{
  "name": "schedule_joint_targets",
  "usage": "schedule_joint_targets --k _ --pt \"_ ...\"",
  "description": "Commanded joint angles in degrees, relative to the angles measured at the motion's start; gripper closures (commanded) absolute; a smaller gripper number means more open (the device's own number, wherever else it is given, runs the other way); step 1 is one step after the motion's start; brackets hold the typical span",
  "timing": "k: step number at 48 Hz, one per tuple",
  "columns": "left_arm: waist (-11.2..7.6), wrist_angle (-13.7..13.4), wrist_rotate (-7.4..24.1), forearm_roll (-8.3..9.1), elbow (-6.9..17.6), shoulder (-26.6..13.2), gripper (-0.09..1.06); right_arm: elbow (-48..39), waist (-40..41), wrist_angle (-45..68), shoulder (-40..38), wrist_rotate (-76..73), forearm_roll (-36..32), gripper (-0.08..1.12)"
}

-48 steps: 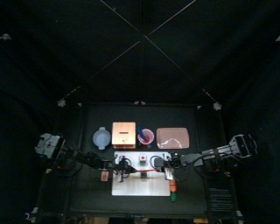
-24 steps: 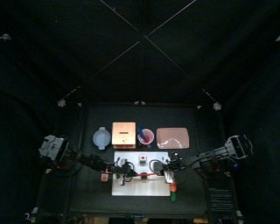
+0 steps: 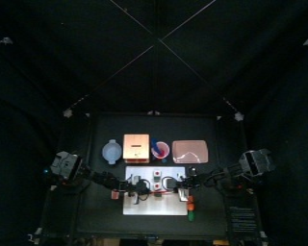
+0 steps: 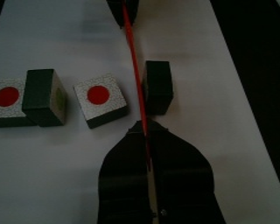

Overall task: Cut the sushi into 4 pieces with the knife
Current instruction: Cut the sushi into 4 pieces

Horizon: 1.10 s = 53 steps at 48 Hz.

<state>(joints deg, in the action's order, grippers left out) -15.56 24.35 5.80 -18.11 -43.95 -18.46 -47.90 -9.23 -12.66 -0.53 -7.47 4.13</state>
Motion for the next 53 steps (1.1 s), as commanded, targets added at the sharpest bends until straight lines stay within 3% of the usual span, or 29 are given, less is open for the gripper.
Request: schedule_joint_targets --k 1,10,22,28,35,43,46,53 --pt "1.05 -1.41 0.62 0.0 -1.23 -3.43 0.79 -0.26 0.62 0.0 1.85 -0.09 -0.44 0.93" --pt "5.27 -1.41 0.7 0.35 -2.64 -1.85 0.79 -0.44 2.99 -0.18 -0.35 -0.09 -2.29 0.93" --pt "6.59 -1.41 0.79 1.85 -4.48 2.99 0.79 0.0 2.99 -0.53 -2.99 0.0 -2.55 0.92" --pt "6.5 -2.29 0.79 2.64 -4.04 4.75 0.74 0.09 2.55 -1.14 -3.43 -0.09 -2.46 0.93" --pt "5.36 -3.78 0.62 4.83 -3.52 7.47 0.51 0.0 2.29 -3.25 -5.45 -0.09 -2.29 0.93" --pt "5.36 -5.71 0.7 5.01 -4.31 12.74 0.18 -1.58 1.85 -10.99 -10.9 -0.18 -1.58 0.92" --pt "5.62 -5.71 0.7 5.01 -5.19 15.21 0.13 -2.81 1.85 -12.3 -13.71 -0.18 -1.23 0.92" --pt "5.71 -5.36 0.62 5.01 -8.0 20.48 0.12 -6.5 1.85 -14.68 -21.01 -0.26 2.55 0.92"
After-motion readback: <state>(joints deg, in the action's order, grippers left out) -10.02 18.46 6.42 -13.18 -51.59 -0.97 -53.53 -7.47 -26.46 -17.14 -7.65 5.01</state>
